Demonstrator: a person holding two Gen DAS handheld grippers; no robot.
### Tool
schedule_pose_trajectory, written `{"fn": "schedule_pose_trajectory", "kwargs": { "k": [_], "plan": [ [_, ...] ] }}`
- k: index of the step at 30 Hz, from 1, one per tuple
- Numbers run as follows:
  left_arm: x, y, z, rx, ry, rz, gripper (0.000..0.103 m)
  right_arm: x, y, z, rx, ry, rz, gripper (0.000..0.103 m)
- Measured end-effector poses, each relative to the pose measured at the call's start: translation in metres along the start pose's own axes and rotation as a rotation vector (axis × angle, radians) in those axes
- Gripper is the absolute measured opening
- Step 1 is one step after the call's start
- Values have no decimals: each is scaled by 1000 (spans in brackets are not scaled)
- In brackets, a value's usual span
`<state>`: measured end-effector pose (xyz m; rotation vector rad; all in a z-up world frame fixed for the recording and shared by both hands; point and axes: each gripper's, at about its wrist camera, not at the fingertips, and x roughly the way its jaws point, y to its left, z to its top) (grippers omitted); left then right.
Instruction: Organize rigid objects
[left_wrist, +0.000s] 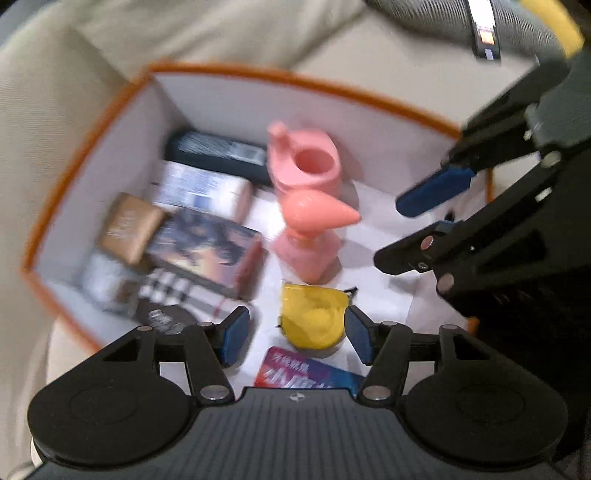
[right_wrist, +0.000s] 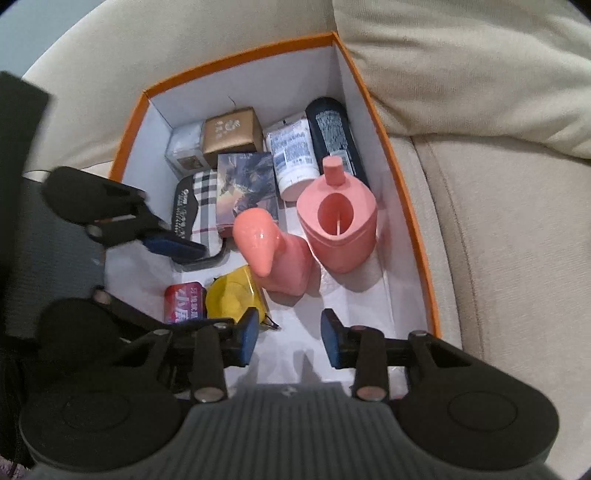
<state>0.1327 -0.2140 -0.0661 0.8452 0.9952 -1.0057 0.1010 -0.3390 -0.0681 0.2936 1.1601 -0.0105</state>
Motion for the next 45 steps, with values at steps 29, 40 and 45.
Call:
{"fn": "schedule_pose_trajectory", "kwargs": {
  "k": [29,40,45],
  "plan": [
    [-168,-30,-181,-874,-554,627,103,-129,137,-93,-51,-640,-93,94],
    [-136,-47,-203,-919,-397,533,103,-89,142,-130,-98,-518,-202,94],
    [-129,-47,-213,-955,-350,512,103,-77,144,-138,-103,-483,-207,94]
  ]
}}
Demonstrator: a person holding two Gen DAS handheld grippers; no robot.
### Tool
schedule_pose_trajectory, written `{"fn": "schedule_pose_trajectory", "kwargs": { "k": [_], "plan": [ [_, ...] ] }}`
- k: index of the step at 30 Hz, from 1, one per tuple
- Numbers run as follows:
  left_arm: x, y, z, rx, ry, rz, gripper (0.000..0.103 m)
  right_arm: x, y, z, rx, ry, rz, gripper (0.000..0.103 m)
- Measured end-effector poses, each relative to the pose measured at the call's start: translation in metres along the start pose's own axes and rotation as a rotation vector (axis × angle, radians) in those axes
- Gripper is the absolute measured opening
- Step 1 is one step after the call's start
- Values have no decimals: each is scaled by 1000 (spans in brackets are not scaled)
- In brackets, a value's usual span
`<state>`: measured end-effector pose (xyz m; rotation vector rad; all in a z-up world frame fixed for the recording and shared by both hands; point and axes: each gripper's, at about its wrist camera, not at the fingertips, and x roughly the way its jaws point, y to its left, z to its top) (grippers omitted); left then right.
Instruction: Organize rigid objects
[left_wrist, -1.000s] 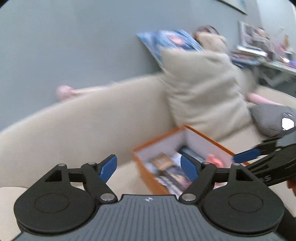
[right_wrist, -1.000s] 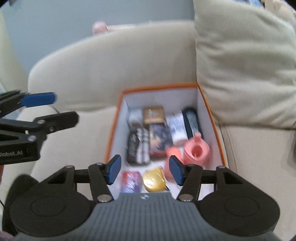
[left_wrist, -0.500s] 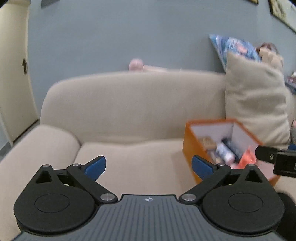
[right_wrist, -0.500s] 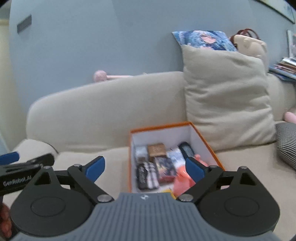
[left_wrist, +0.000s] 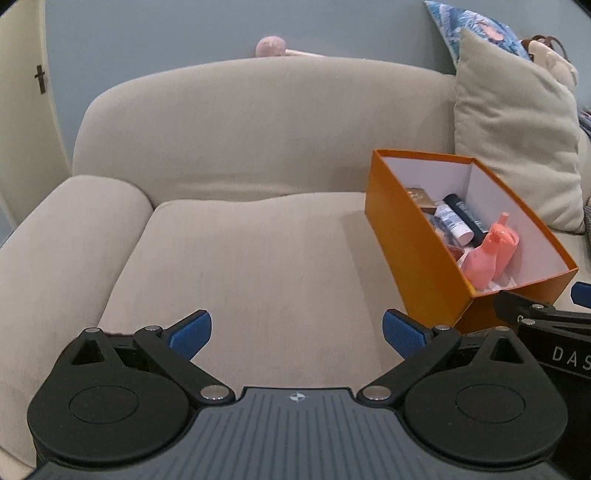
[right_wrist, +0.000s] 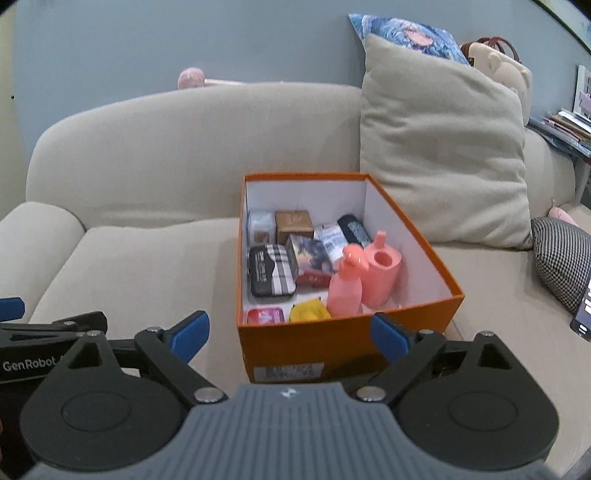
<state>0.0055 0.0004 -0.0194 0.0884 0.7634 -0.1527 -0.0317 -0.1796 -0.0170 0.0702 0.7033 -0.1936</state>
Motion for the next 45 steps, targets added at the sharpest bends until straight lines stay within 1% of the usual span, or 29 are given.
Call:
{"fn": "schedule_pose_trajectory", "kwargs": {
  "k": [3,6,15,45],
  "plan": [
    [-1,2,0,-6,5,8,103,0,1,-3,0,3,2,95],
    [0,2,0,-3,7,6,103,2,0,-4,7,3,-1,98],
    [-2,1,0,19,5,0,103,1,-1,-5,7,0,-1,98],
    [-9,-1,-1,24,-10,-5,103,-3,0,-8,14,4,-6,98]
  ]
}}
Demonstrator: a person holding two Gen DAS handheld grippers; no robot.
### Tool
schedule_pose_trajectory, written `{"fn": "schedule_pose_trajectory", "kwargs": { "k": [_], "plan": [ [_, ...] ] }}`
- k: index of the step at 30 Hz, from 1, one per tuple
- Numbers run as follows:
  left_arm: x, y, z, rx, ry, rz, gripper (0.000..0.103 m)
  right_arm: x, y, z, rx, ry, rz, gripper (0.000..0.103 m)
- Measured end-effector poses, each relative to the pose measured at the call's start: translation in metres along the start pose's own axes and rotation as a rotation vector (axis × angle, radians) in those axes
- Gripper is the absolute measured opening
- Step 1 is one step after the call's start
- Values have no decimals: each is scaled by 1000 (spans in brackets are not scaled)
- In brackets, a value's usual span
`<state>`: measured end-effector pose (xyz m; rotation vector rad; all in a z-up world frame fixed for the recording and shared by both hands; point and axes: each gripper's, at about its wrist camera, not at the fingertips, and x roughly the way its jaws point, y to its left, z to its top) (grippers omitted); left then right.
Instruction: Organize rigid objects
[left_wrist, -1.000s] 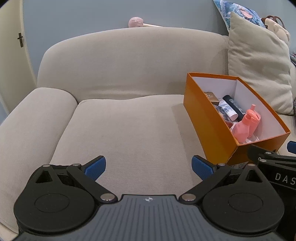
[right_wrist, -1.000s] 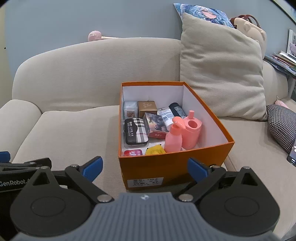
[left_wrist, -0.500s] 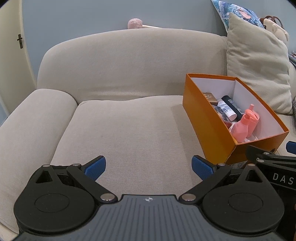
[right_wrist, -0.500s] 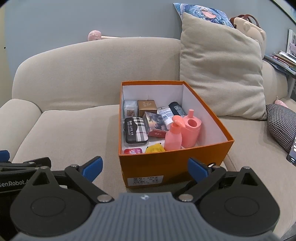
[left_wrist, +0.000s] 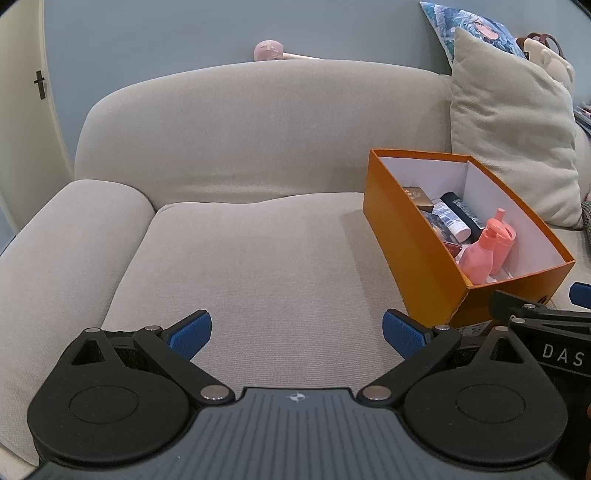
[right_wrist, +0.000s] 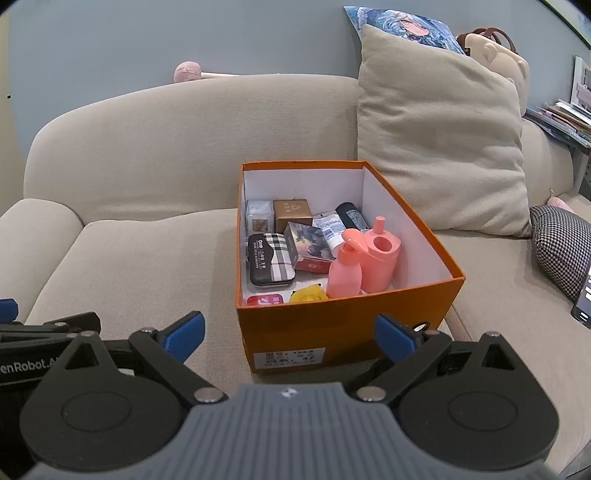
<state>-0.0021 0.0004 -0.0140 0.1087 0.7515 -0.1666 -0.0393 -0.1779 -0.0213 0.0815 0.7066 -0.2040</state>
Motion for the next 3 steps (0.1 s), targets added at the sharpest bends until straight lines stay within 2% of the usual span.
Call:
{"fn": "schedule_pose_trajectory", "kwargs": {
  "k": [3],
  "plan": [
    [0,0,0,-3,0,-2,103,0,0,0,1,1,-1,98]
  ]
}}
